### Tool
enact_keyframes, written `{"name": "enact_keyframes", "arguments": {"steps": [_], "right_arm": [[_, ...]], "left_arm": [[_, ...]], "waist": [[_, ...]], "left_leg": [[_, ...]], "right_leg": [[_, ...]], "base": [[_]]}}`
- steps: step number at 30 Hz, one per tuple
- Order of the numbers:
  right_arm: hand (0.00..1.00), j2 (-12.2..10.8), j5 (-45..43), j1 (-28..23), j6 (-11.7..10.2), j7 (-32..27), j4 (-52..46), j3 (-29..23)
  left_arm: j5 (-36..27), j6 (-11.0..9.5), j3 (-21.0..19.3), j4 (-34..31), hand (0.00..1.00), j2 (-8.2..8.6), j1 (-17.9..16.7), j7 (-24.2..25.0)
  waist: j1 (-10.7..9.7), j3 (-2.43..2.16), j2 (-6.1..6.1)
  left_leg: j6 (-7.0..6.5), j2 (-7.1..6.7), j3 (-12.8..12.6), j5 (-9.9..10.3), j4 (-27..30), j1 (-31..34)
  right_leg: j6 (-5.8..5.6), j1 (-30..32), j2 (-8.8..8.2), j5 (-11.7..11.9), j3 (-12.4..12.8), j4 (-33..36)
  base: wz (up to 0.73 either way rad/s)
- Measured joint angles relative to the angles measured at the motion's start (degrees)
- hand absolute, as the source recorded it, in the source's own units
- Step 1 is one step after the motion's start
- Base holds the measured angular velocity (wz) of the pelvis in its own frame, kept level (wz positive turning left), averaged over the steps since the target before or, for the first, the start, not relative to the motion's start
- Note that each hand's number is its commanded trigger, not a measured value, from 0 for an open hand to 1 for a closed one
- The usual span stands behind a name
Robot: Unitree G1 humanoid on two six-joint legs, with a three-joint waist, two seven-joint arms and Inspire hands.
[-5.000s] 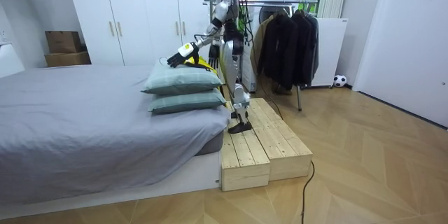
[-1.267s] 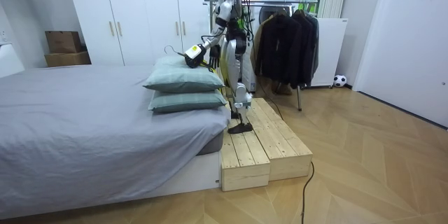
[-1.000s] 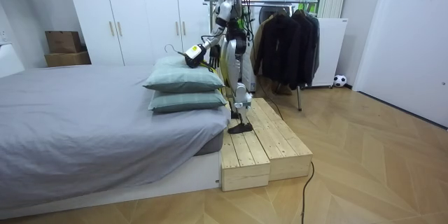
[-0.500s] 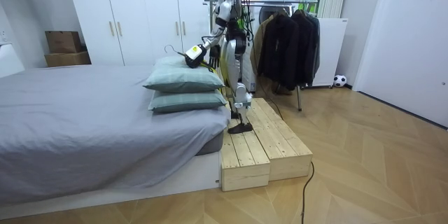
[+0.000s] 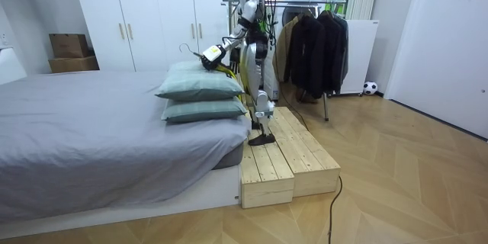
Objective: Hang clothes
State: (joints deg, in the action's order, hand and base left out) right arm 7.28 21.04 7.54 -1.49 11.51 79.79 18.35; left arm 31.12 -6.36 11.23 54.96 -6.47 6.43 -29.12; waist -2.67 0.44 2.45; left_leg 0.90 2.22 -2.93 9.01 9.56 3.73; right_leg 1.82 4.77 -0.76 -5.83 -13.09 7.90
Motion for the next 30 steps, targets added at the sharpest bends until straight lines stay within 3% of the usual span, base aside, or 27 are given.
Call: {"name": "enact_keyframes", "arguments": {"steps": [7, 11, 13, 16, 30], "right_arm": [[0.00, 0.33, 0.06, -3.04, -1.64, -0.10, -1.96, -2.18], [0.00, 0.73, 1.41, -4.58, -1.70, -0.28, -2.04, -2.65], [0.00, 0.78, 1.36, -5.13, -1.82, -0.12, -2.29, -4.11], [0.00, 1.03, 1.18, -5.70, -2.26, -0.04, -2.50, -4.75], [0.00, 1.31, 1.48, -7.72, -2.55, 0.20, -2.60, -8.39]], "left_arm": [[-2.33, 0.00, 0.14, -4.17, 1.00, -0.71, -3.08, 1.93], [-4.07, 0.04, 0.24, -8.20, 1.00, -0.76, -4.68, 2.62], [-4.63, 0.24, 0.22, -14.21, 1.00, -1.44, -7.47, 3.19], [-4.63, 0.23, 0.23, -18.28, 1.00, -1.94, -9.60, 3.92], [-4.56, 0.24, 0.07, -23.86, 1.00, -2.46, -10.41, 5.31]], "waist": [[-0.35, 0.14, -1.39], [-0.64, -0.10, -2.03], [-1.14, -0.13, -2.09], [-1.59, -0.12, -2.10], [-1.61, 0.03, -2.20]], "left_leg": [[-0.03, 0.04, 0.11, 0.18, -0.15, -2.18], [-0.16, 0.05, 0.41, 0.50, -0.13, -2.50], [-0.15, 0.03, 0.42, 0.49, -0.10, -2.84], [-0.16, -0.04, 0.30, 0.50, -0.12, -4.12], [0.00, 0.15, -0.18, 0.82, -0.85, -7.55]], "right_leg": [[-0.13, -2.41, 0.10, -0.31, -0.11, -0.19], [-0.22, -2.93, 0.02, -0.59, -0.67, -0.09], [-0.22, -3.08, -0.09, -0.58, -1.08, 0.01], [-0.29, -4.39, -0.15, -0.75, -1.07, -0.14], [-0.25, -6.87, 0.16, -1.11, 0.33, -0.05]], "base": [[0.01], [0.07], [0.00], [0.00], [-0.04]]}}
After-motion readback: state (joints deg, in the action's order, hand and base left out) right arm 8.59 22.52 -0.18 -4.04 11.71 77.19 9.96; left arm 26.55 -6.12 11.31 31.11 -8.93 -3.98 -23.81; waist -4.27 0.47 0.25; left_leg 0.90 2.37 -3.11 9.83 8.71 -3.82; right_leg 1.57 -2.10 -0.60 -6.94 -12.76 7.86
